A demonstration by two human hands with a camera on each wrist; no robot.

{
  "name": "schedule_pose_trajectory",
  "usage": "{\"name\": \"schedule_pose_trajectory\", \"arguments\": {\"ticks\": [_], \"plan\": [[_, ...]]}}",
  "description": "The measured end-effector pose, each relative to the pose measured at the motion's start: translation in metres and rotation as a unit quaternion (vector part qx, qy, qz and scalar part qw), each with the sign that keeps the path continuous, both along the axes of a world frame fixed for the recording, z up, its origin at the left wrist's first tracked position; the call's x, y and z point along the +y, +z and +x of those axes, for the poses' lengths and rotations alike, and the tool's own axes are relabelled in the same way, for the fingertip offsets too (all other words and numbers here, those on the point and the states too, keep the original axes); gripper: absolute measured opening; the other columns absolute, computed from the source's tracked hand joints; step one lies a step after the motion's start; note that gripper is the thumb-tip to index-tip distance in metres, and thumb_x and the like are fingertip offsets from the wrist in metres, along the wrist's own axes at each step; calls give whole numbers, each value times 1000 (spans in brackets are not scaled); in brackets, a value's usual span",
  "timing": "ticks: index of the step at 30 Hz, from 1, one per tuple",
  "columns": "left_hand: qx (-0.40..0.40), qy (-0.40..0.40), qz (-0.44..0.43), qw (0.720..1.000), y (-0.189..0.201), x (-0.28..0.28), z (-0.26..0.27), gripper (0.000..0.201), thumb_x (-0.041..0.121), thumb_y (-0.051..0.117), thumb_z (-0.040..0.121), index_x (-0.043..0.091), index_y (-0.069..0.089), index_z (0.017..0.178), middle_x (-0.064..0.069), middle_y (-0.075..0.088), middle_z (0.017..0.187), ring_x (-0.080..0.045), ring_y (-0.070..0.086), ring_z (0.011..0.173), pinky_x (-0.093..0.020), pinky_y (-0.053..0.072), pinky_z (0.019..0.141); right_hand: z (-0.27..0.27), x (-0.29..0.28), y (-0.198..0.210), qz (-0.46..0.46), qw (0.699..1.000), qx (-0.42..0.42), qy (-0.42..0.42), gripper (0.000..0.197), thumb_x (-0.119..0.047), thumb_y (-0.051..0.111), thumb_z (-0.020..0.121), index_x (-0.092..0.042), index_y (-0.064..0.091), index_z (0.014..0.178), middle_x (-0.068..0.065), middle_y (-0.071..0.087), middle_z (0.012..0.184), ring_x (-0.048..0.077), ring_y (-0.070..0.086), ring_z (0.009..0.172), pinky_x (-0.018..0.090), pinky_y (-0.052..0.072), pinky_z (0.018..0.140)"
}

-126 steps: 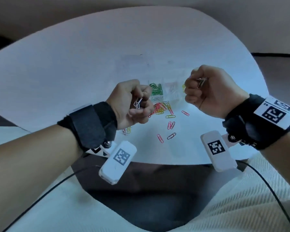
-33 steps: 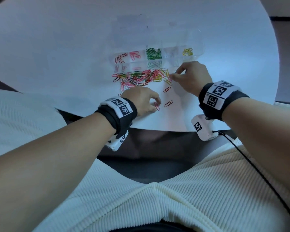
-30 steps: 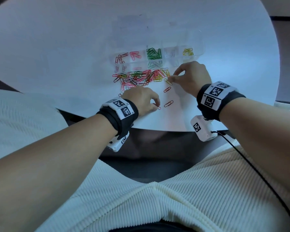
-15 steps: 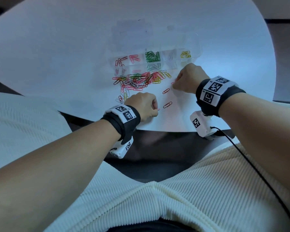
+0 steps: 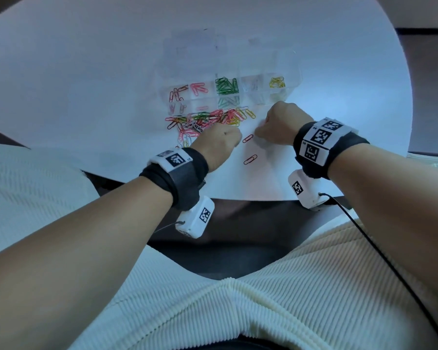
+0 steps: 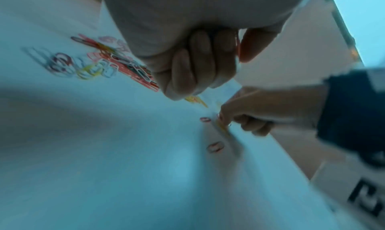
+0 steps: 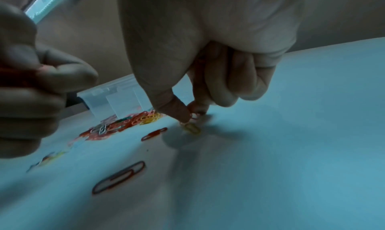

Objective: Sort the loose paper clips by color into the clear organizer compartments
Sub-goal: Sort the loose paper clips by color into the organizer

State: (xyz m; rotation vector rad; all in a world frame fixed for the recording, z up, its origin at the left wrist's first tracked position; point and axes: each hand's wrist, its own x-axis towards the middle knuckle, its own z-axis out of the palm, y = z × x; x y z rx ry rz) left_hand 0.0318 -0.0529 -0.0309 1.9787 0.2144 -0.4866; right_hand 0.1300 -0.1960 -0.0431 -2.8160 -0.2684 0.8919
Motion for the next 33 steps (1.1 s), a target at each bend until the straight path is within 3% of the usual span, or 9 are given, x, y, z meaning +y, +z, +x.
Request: {"name": "schedule_pose_trajectory", "arguments": {"ticks": [3, 8, 16, 21, 24, 27, 30, 32, 33], "plan": [[70, 103, -164, 978, 11, 4, 6, 9, 13, 36, 64, 12, 30, 57, -1, 31, 37, -14, 18, 37, -16, 20, 45, 5, -2, 10, 57, 997, 52, -30, 17, -24, 47, 85, -10, 53, 78, 4, 53, 76, 19, 48, 63, 26, 34, 54], [80, 199, -264, 941, 20, 7, 10, 25, -4, 34, 72, 13, 31, 54, -8, 36, 40, -11, 18, 34, -26, 17, 49, 1, 4, 35, 249, 942, 160, -160, 20, -16, 41, 76, -21, 28, 61, 2, 27, 57, 18, 16, 52, 26, 15, 49], [53, 339, -264, 901, 35, 30, 35, 27, -6, 25, 78, 13, 37, 62, -2, 25, 46, -8, 13, 38, -13, 13, 47, -10, 32, 59, 422, 816, 286, -273, 20, -3, 34, 72, -19, 27, 64, 4, 35, 53, 13, 14, 40, 17, 12, 41], [48, 402, -193, 894, 43, 59, 50, 26, 0, 36, 81, 12, 44, 59, 2, 31, 39, -13, 17, 31, -15, 19, 45, 0, 66, 74, 453, 785, 251, -339, 21, 0, 33, 80, -17, 32, 67, 5, 34, 58, 18, 25, 48, 25, 20, 45], [45, 410, -154, 898, 43, 73, 57, 21, 5, 41, 81, 11, 48, 63, -5, 34, 52, -19, 24, 38, -20, 23, 45, 6, 94, 83, 485, 758, 234, -367, 18, -4, 43, 85, -12, 41, 69, 6, 39, 63, 19, 37, 52, 27, 31, 50], [46, 427, -157, 890, 46, 78, 59, 10, 12, 46, 77, 9, 55, 76, -3, 37, 60, -19, 26, 48, -24, 24, 49, 14, 114, 87, 492, 746, 238, -381, 13, -17, 56, 86, -5, 52, 90, 12, 50, 88, 25, 49, 73, 27, 45, 61], [38, 420, -161, 892, 48, 76, 60, 11, 14, 48, 80, 7, 56, 83, -4, 41, 68, -20, 34, 56, -29, 27, 55, 21, 115, 79, 426, 779, 271, -371, 52, -35, 66, 77, -8, 52, 118, 18, 52, 118, 31, 56, 103, 30, 49, 91], [24, 412, -170, 895, 50, 71, 61, 10, 13, 48, 83, 8, 54, 75, -5, 47, 71, -22, 42, 61, -29, 33, 58, 19, 110, 77, 422, 765, 299, -383, 54, -40, 64, 85, -2, 46, 119, 22, 49, 128, 37, 55, 116, 32, 46, 99], [15, 408, -181, 894, 49, 69, 62, 12, 11, 47, 84, 9, 52, 72, -7, 50, 74, -22, 45, 63, -29, 37, 59, 18, 107, 78, 438, 749, 300, -396, 52, -41, 63, 88, -1, 45, 116, 20, 47, 134, 38, 43, 133, 30, 45, 100]]}}
